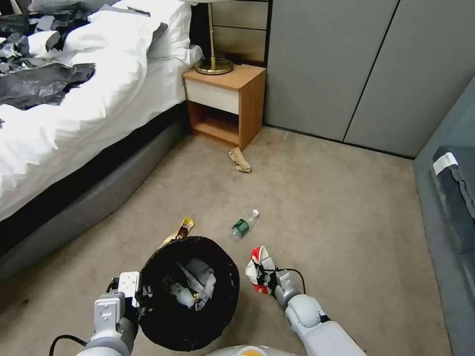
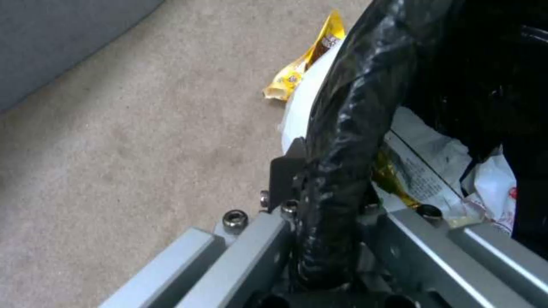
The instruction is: Pick up the trash bin, then pick up the garbage from the floor and place it into the trash bin.
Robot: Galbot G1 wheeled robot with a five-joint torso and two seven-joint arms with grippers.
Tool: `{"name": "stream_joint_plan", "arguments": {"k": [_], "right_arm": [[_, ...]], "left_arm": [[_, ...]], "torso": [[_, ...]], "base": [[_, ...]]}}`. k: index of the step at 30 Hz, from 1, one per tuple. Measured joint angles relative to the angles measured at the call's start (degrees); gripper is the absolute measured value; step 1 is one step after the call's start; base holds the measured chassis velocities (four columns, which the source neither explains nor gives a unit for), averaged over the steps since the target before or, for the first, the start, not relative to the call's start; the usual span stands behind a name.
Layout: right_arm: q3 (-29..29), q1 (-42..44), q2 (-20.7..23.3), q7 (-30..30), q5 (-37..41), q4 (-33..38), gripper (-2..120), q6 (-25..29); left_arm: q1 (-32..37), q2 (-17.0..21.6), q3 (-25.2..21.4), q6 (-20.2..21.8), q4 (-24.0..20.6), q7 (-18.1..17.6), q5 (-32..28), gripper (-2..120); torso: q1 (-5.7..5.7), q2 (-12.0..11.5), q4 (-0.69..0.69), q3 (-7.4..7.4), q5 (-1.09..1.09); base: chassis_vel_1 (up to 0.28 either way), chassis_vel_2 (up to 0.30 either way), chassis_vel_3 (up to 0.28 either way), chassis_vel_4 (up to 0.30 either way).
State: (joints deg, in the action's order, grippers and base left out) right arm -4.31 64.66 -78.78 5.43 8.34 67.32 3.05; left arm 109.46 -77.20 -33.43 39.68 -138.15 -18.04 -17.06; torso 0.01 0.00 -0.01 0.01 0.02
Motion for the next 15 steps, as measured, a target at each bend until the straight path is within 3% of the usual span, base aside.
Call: {"name": "stream_joint_plan", "arguments": {"k": [8, 12, 13, 15], "right_arm": [[-2.1, 4.3, 2.7, -2.6, 0.4, 14.6, 0, 5.9], [-3.7, 7.8, 5.2, -1.1, 2.6, 31.0, 0, 8.9], [-3.7, 7.8, 5.2, -1.1, 2.6, 31.0, 0, 8.9], [-4.2, 8.9, 6.5, 2.5, 3.8, 38.0, 0, 11.0]], "left_arm": [[-0.4, 0.5, -0.1, 0.0, 0.2, 0.0, -0.2, 0], [-1.0, 0.8, 0.2, 0.0, 0.9, 0.0, -0.4, 0], [-1.0, 0.8, 0.2, 0.0, 0.9, 0.0, -0.4, 0], [-1.2, 1.0, 0.4, 0.0, 1.1, 0.0, -0.5, 0]], "torso": [[0.00, 0.0, 0.01, 0.00, -0.02], [0.00, 0.0, 0.01, -0.01, -0.02], [0.00, 0.0, 0.01, -0.01, -0.02], [0.00, 0.0, 0.01, -0.01, -0.03]], "base": [[0.000, 0.000, 0.000, 0.000], [0.000, 0.000, 0.000, 0.000], [0.000, 0.000, 0.000, 0.000], [0.000, 0.000, 0.000, 0.000]]}}
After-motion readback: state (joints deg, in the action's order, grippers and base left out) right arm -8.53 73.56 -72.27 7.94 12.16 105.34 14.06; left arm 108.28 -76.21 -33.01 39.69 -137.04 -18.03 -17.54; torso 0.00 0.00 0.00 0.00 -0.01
